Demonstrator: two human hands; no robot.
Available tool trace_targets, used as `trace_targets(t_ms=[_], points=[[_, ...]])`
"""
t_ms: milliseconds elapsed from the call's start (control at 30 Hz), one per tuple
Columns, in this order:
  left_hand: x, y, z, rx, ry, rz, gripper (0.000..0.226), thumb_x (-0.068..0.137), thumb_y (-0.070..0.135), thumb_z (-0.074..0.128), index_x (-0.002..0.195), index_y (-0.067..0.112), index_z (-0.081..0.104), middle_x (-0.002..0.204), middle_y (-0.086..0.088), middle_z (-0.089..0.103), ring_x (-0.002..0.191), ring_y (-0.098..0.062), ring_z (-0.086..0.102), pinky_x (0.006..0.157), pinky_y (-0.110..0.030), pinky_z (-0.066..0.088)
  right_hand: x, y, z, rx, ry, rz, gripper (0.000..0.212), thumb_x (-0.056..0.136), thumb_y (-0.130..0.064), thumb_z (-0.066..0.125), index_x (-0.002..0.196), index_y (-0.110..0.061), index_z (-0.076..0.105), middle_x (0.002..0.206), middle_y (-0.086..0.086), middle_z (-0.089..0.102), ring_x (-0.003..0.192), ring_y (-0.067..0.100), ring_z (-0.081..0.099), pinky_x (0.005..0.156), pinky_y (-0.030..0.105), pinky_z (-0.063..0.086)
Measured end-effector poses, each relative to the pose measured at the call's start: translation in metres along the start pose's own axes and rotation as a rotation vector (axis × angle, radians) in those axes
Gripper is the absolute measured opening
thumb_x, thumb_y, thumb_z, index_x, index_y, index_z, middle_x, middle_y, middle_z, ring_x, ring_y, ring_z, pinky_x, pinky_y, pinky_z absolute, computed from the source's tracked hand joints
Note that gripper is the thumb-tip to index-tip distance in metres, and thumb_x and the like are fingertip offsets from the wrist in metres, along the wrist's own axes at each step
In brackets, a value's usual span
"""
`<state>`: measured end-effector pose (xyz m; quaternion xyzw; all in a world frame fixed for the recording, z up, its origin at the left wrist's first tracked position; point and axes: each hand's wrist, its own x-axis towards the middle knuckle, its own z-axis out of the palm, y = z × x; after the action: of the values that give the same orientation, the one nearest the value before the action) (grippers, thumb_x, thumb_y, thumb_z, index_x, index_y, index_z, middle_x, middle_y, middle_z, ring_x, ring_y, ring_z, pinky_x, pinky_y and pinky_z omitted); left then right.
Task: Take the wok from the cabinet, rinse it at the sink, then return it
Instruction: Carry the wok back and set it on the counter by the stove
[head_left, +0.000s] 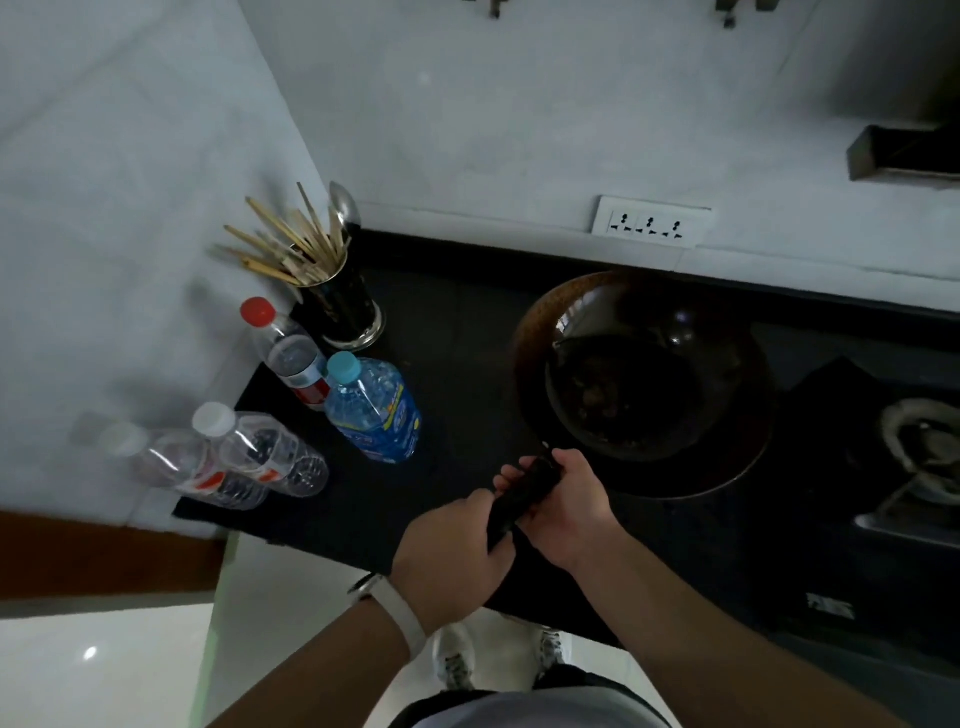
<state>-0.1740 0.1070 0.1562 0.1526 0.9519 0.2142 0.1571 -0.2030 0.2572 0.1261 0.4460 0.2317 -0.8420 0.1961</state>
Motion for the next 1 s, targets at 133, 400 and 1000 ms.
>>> trace_targets(t_ms=[133, 400, 1000], points=[[0.010, -0.004, -0.004, 0.033, -0.011, 0.064, 0.025, 0.090, 0.044, 0.053, 0.102, 0.022, 0.054, 0.085, 0.003, 0.062, 0.076, -0.018, 0.061, 0.064, -0.034, 0.047, 0.002, 0.000, 0.002, 0.052, 0.002, -0.023, 0.041, 0.097, -0.039, 0.044, 0.107, -0.001, 0.057, 0.102, 0.022, 0.065, 0.095, 0.036, 0.064, 0.079, 0.045, 0.051], [0.030, -0.011, -0.009, 0.094, -0.075, 0.127, 0.026, 0.088, 0.046, 0.050, 0.101, 0.023, 0.053, 0.082, 0.004, 0.061, 0.073, -0.018, 0.061, 0.063, -0.037, 0.050, 0.010, -0.002, 0.002, 0.143, 0.026, -0.049, 0.041, 0.098, -0.037, 0.044, 0.106, -0.001, 0.058, 0.105, 0.023, 0.064, 0.097, 0.036, 0.064, 0.085, 0.047, 0.051], [0.054, -0.035, -0.020, 0.178, -0.124, 0.213, 0.028, 0.089, 0.049, 0.050, 0.103, 0.026, 0.053, 0.085, 0.005, 0.063, 0.074, -0.016, 0.063, 0.064, -0.037, 0.053, 0.015, -0.002, 0.007, -0.061, 0.060, -0.043, 0.051, 0.095, -0.050, 0.044, 0.119, -0.008, 0.062, 0.113, 0.018, 0.071, 0.104, 0.035, 0.068, 0.083, 0.045, 0.054]])
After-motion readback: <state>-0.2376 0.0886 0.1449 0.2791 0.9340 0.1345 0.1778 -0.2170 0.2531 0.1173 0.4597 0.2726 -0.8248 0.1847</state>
